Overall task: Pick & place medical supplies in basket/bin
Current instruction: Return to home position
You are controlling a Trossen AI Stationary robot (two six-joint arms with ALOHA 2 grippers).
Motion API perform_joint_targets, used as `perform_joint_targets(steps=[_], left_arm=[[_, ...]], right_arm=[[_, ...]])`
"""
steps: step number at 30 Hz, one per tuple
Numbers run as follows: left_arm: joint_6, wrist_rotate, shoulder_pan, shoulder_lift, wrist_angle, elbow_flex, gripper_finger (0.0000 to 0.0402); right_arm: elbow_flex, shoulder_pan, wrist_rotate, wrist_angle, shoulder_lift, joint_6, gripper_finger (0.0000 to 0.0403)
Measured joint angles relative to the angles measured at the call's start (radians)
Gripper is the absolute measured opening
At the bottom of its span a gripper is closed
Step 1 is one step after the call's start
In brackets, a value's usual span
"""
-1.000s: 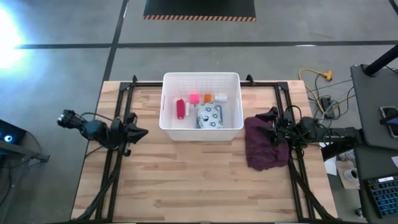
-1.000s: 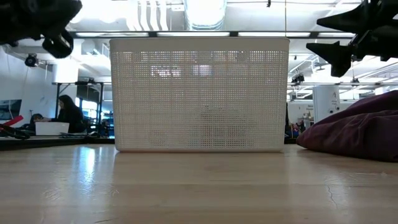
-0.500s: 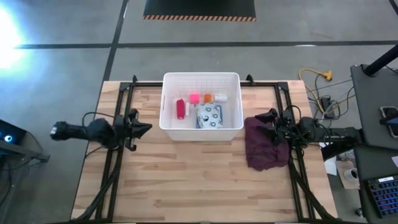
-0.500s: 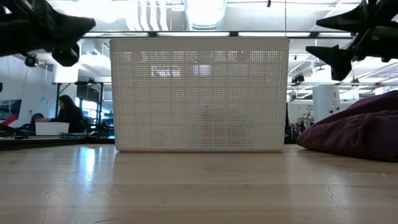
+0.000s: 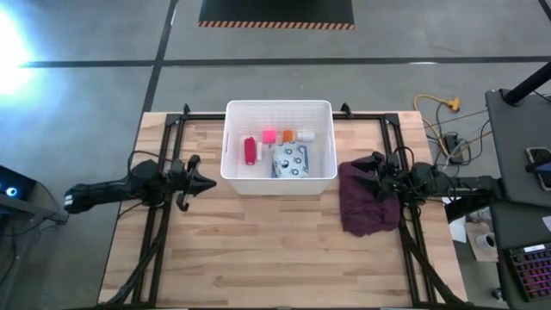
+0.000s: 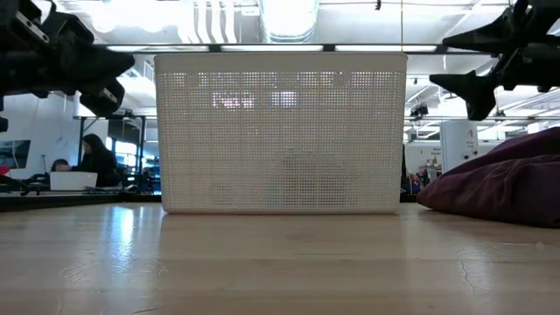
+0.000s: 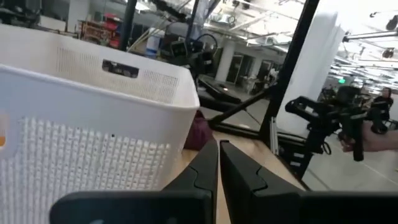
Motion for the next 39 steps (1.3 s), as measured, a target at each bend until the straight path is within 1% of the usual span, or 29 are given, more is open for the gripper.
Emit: perform_joint_targets(steps=[1,4,6,9,13,16,19,23,28,39], left_arm=[[0.006,-0.009,0.000,0.000,0.003,0.000,0.0000],[0.006,-0.088,-0.001,0.007,0.003,0.000,0.0000],[-0.003,-0.111,-0.005,0.017,0.012,0.000,0.0000],[-0.009,-0.110,-0.022,0.025,0.021,0.000,0.0000],[0.032,-0.110,-0.043,0.030,0.009,0.000,0.0000],[0.086,-0.110,-0.047,0.033,-0.009,0.000,0.0000],[0.133,-0.110,-0.047,0.033,-0.026,0.000,0.0000],[0.147,-0.110,-0.047,0.033,-0.046,0.000,0.0000],[0.045,-0.110,-0.047,0.033,-0.047,0.001,0.0000],[0.036,-0.110,-0.047,0.033,-0.048,0.001,0.0000]], right_arm=[[0.000,0.000,0.012,0.001,0.000,-0.001,0.0293],[0.000,0.000,0.048,0.003,0.000,-0.027,0.0293],[0.000,0.000,0.050,0.008,0.000,-0.060,0.0293],[0.000,0.000,0.007,0.013,-0.003,-0.109,0.0293],[0.000,0.000,-0.050,0.015,-0.009,-0.175,0.0293],[0.000,0.000,-0.054,-0.002,0.000,-0.213,0.0293],[0.000,0.000,-0.044,-0.010,0.006,-0.288,0.0293],[0.000,0.000,-0.024,-0.010,0.005,-0.366,0.0293],[0.000,0.000,-0.024,-0.014,0.006,-0.373,0.0293],[0.000,0.000,-0.023,-0.013,0.006,-0.373,0.0293]])
